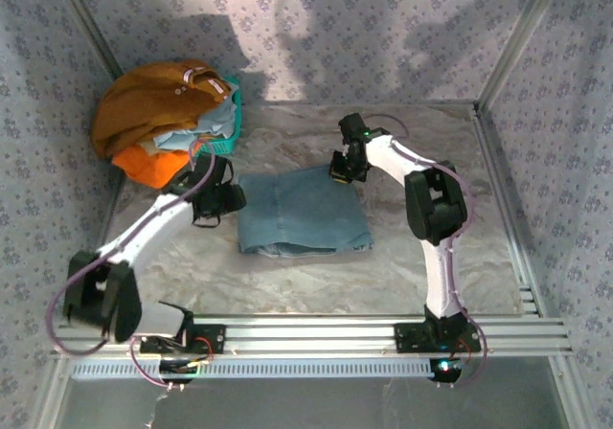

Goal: Fold and stack the trousers

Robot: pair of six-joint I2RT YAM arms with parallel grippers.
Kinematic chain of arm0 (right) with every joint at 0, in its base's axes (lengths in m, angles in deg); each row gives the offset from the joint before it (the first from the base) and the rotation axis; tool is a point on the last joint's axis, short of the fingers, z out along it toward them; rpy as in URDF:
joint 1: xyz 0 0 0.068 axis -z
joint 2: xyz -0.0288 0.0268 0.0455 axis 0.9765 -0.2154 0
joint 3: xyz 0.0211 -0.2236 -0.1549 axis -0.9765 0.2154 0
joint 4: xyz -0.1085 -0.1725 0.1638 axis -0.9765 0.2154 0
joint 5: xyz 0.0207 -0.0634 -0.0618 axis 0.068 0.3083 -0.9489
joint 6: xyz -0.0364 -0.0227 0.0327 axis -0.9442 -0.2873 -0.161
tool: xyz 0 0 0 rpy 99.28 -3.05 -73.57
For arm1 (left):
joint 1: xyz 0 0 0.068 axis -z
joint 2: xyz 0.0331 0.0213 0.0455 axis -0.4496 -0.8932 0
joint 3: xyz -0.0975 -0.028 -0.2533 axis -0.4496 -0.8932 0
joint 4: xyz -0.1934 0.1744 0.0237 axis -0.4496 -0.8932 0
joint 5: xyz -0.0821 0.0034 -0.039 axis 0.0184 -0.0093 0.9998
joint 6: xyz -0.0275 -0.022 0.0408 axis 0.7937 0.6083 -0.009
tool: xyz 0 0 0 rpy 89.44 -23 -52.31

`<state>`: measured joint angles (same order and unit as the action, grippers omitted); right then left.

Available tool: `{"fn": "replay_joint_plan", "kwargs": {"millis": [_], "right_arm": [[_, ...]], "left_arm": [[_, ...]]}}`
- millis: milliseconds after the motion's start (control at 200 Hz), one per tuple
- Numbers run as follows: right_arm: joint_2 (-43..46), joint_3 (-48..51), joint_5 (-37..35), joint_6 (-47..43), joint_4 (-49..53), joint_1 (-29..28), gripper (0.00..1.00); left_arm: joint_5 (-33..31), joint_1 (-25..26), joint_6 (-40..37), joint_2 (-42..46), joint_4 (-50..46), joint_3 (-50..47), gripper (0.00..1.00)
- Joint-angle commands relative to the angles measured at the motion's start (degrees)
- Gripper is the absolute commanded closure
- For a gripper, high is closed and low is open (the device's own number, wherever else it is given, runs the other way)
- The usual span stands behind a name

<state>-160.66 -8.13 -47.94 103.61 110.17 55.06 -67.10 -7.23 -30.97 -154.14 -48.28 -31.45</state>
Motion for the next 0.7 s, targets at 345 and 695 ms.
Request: {"fn": "replay_joint_plan", "kwargs": {"millis": [345,695], "right_arm": [[8.5,2.3,-2.0,-5.4,6.0,0.3,0.98],[17.7,5.4,-24.9,-6.5,13.3,-23.7,0.32]], "left_arm": [[-1.0,-2.1,2.8,-14.0,3.5,1.0,0.62],[-3.3,-3.9,3.5,13.9,-7.2,-4.4,0.02]]}}
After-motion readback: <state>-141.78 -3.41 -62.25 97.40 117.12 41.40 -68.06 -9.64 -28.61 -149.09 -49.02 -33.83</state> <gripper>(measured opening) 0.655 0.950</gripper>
